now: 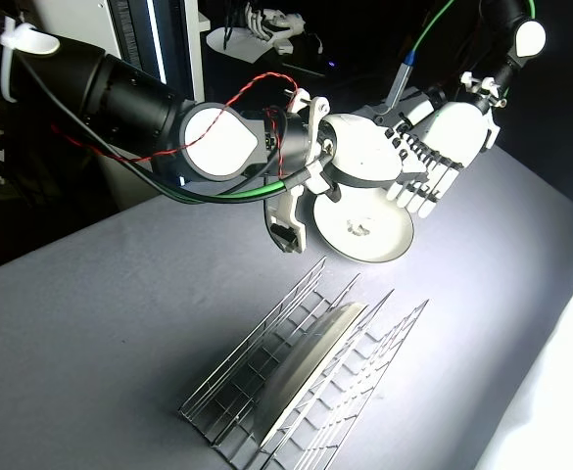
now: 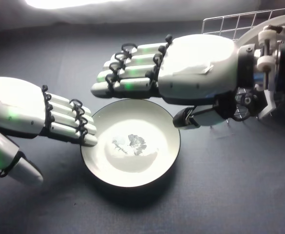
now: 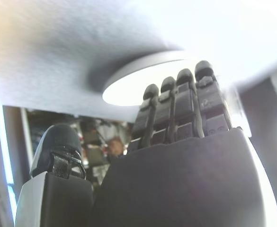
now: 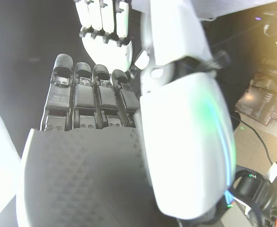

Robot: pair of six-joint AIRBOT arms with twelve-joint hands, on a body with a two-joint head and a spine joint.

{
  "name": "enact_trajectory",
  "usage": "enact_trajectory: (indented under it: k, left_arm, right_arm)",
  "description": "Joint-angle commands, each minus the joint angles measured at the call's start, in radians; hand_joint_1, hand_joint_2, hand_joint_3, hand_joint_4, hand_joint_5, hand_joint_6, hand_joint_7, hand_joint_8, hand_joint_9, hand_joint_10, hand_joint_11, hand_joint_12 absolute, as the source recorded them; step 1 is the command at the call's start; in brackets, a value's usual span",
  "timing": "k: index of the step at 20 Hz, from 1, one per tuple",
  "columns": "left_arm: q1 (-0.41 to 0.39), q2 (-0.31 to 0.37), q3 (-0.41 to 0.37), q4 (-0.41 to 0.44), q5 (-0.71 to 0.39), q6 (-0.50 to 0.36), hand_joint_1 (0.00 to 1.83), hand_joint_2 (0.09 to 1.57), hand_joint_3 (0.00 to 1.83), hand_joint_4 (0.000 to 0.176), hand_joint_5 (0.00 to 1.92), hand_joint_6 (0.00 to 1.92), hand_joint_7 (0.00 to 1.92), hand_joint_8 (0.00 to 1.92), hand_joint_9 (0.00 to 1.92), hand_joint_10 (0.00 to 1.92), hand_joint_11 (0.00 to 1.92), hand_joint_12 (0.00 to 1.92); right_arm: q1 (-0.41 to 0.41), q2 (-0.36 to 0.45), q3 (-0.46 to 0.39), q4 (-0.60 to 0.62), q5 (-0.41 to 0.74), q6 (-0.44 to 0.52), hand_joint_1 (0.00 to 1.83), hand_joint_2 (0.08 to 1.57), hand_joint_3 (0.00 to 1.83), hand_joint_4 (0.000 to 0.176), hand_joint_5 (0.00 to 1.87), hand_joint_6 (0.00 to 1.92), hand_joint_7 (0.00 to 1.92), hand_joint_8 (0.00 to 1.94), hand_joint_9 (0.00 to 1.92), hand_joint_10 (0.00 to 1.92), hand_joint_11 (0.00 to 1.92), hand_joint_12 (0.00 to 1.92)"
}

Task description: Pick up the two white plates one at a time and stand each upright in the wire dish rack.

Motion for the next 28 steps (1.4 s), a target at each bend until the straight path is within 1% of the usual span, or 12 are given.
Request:
enact_trajectory:
  k: [1, 2, 3, 8, 12, 14, 17, 18, 20, 21, 25, 28]
  left_arm:
    - [0.003, 0.009, -0.002, -0.060, -0.039, 0.000, 0.00, 1.21, 0.00, 0.000, 0.01, 0.00, 0.00, 0.00, 0.00, 0.00, 0.00, 0.00]
    - [0.010, 0.009, -0.004, -0.060, -0.038, 0.002, 0.00, 1.21, 0.00, 0.000, 0.01, 0.00, 0.00, 0.00, 0.00, 0.00, 0.00, 0.00]
    - [0.018, 0.009, -0.009, -0.060, -0.033, 0.005, 0.00, 1.21, 0.00, 0.000, 0.05, 0.01, 0.03, 0.01, 0.00, 0.00, 0.00, 0.00]
    - [0.048, 0.008, -0.019, -0.056, -0.025, 0.021, 0.00, 1.21, 0.00, 0.000, 0.06, 0.01, 0.04, 0.01, 0.01, 0.00, 0.00, 0.00]
    - [0.065, 0.006, -0.024, -0.055, -0.022, 0.025, 0.00, 1.21, 0.00, 0.000, 0.06, 0.01, 0.03, 0.01, 0.01, 0.00, 0.00, 0.00]
    - [0.094, 0.002, -0.030, -0.056, -0.022, 0.029, 0.00, 1.21, 0.00, 0.000, 0.04, 0.00, 0.02, 0.00, 0.00, 0.00, 0.00, 0.00]
    - [0.162, -0.006, -0.043, -0.056, -0.022, 0.042, 0.00, 1.20, 0.00, 0.000, 0.06, 0.01, 0.03, 0.01, 0.01, 0.00, 0.00, 0.00]
    - [0.185, -0.009, -0.047, -0.056, -0.022, 0.046, 0.00, 1.21, 0.00, 0.000, 0.05, 0.01, 0.04, 0.01, 0.00, 0.00, 0.00, 0.00]
    - [0.205, -0.012, -0.051, -0.056, -0.019, 0.053, 0.00, 1.21, 0.00, 0.000, 0.03, 0.00, 0.02, 0.00, 0.00, 0.00, 0.00, 0.00]
    - [0.207, -0.012, -0.052, -0.056, -0.018, 0.054, 0.00, 1.21, 0.00, 0.000, 0.05, 0.01, 0.03, 0.01, 0.01, 0.00, 0.00, 0.00]
    - [0.207, -0.013, -0.051, -0.056, -0.014, 0.058, 0.00, 1.21, 0.00, 0.000, 0.06, 0.01, 0.04, 0.01, 0.00, 0.00, 0.00, 0.00]
    - [0.207, -0.013, -0.051, -0.056, -0.013, 0.058, 0.00, 1.22, 0.01, 0.000, 0.06, 0.00, 0.04, 0.00, 0.01, 0.00, 0.00, 0.00]
  right_arm:
    - [0.019, 0.007, -0.005, 0.036, 0.090, 0.002, 1.39, 1.01, 0.00, 0.000, 0.00, 0.00, 0.00, 0.00, 0.00, 0.00, 0.00, 0.11]
    - [0.022, 0.009, -0.005, 0.036, 0.090, 0.002, 1.39, 1.01, 0.00, 0.000, 0.00, 0.00, 0.00, 0.00, 0.00, 0.00, 0.00, 0.11]
    - [0.025, 0.014, -0.005, 0.036, 0.096, 0.002, 1.39, 1.00, 0.00, 0.000, 0.00, 0.00, 0.00, 0.00, 0.00, 0.00, 0.00, 0.00]
    - [0.027, 0.027, -0.014, 0.036, 0.101, 0.002, 1.34, 1.03, 0.01, 0.000, 0.00, 0.00, 0.00, 0.00, 0.00, 0.00, 0.00, 0.00]
    - [0.027, 0.042, -0.027, 0.036, 0.102, 0.002, 1.38, 1.05, 0.01, 0.000, 0.00, 0.00, 0.00, 0.00, 0.00, 0.00, 0.00, 0.00]
    - [0.027, 0.051, -0.030, 0.036, 0.102, 0.002, 1.37, 1.05, 0.01, 0.000, 0.00, 0.00, 0.00, 0.00, 0.00, 0.00, 0.00, 0.00]
    - [0.027, 0.068, -0.047, 0.036, 0.102, 0.002, 1.39, 1.06, 0.01, 0.000, 0.00, 0.00, 0.00, 0.00, 0.00, 0.00, 0.00, 0.00]
    - [0.027, 0.075, -0.058, 0.036, 0.102, 0.002, 1.36, 1.06, 0.01, 0.000, 0.00, 0.00, 0.00, 0.00, 0.00, 0.00, 0.00, 0.00]
    - [0.026, 0.084, -0.077, 0.036, 0.102, 0.002, 1.38, 1.05, 0.01, 0.000, 0.00, 0.00, 0.00, 0.00, 0.00, 0.00, 0.00, 0.00]
    - [0.025, 0.085, -0.082, 0.036, 0.102, 0.002, 1.36, 1.06, 0.01, 0.000, 0.00, 0.00, 0.00, 0.00, 0.00, 0.00, 0.00, 0.00]
    - [0.005, 0.084, -0.096, 0.036, 0.087, 0.002, 1.41, 1.06, 0.01, 0.000, 0.00, 0.00, 0.00, 0.00, 0.00, 0.00, 0.00, 0.00]
    - [-0.036, 0.084, -0.101, 0.036, 0.078, 0.002, 1.40, 1.07, 0.01, 0.000, 0.00, 0.00, 0.00, 0.00, 0.00, 0.00, 0.00, 0.00]
